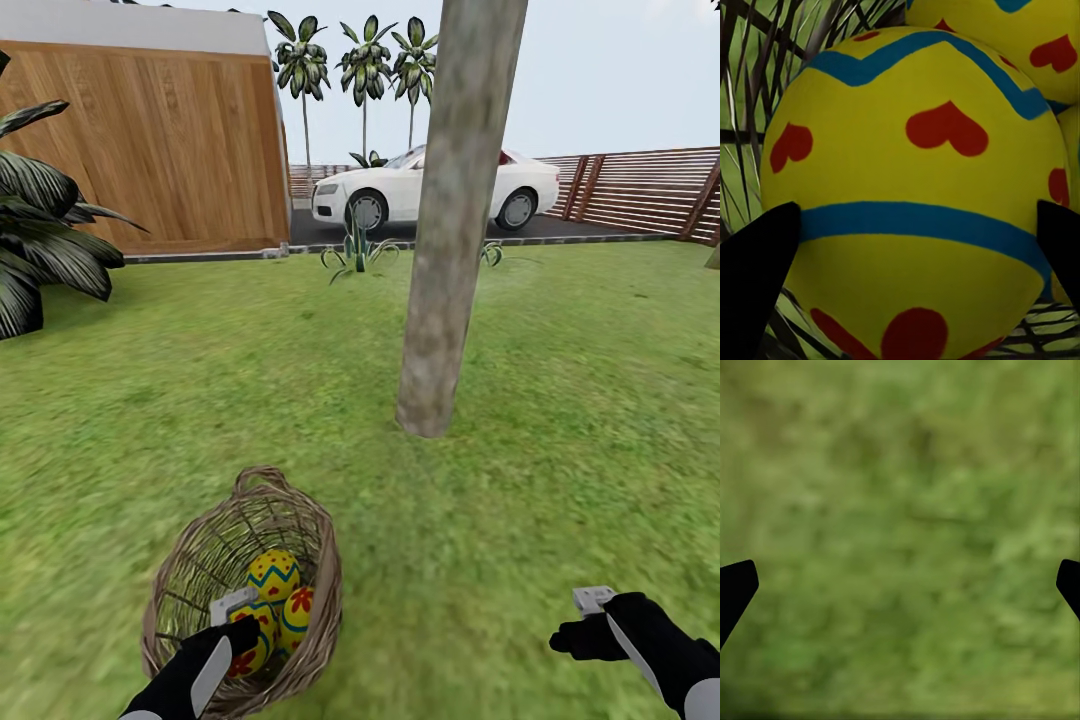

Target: Take the three Easter eggs out of the wicker basket on the lawn in the garden, then place them on the lawn next to a single tree (choose any tree) so that all three eggs are next to the same tree and none are left in the basket.

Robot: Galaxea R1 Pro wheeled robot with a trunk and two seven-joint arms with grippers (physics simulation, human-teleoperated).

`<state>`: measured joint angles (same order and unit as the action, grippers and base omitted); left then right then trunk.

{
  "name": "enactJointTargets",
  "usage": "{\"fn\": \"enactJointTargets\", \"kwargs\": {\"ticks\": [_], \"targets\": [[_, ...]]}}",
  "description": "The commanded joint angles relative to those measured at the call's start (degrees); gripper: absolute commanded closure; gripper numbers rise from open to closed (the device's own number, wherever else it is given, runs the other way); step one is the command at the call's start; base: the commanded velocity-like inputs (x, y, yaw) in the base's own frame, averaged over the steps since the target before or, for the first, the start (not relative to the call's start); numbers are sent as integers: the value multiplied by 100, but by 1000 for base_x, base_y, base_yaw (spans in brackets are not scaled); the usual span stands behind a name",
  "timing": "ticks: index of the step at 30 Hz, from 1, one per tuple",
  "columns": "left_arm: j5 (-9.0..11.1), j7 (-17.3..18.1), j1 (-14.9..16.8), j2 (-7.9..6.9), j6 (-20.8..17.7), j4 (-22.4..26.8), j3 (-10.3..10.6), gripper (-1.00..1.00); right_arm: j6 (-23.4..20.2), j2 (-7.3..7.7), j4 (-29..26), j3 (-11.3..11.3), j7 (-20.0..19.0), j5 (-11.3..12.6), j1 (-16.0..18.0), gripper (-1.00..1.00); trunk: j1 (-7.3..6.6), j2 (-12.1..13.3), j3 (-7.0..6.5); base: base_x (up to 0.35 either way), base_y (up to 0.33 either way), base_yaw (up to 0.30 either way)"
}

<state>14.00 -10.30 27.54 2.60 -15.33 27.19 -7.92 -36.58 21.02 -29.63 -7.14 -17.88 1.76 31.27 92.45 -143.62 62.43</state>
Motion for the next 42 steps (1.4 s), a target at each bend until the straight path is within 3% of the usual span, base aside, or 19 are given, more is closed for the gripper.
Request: {"fn": "enactJointTargets", "kwargs": {"ticks": [1,10,31,42], "targets": [[68,-30,-3,3,-31,-99,-17,100,-24,6,-8,-33,-5,17,2,-100,0,-2,6,0,0,0],[68,-30,-3,3,-31,-106,-17,100,19,18,21,-25,-27,34,2,-100,0,-2,6,0,0,0],[59,-33,-3,85,-49,-117,-17,100,-7,6,33,-33,-14,26,2,-100,-55,27,-459,0,0,0],[59,-25,-3,91,-31,-117,-17,100,2,-18,198,-40,-19,17,2,-100,-55,27,-459,0,0,0]]}}
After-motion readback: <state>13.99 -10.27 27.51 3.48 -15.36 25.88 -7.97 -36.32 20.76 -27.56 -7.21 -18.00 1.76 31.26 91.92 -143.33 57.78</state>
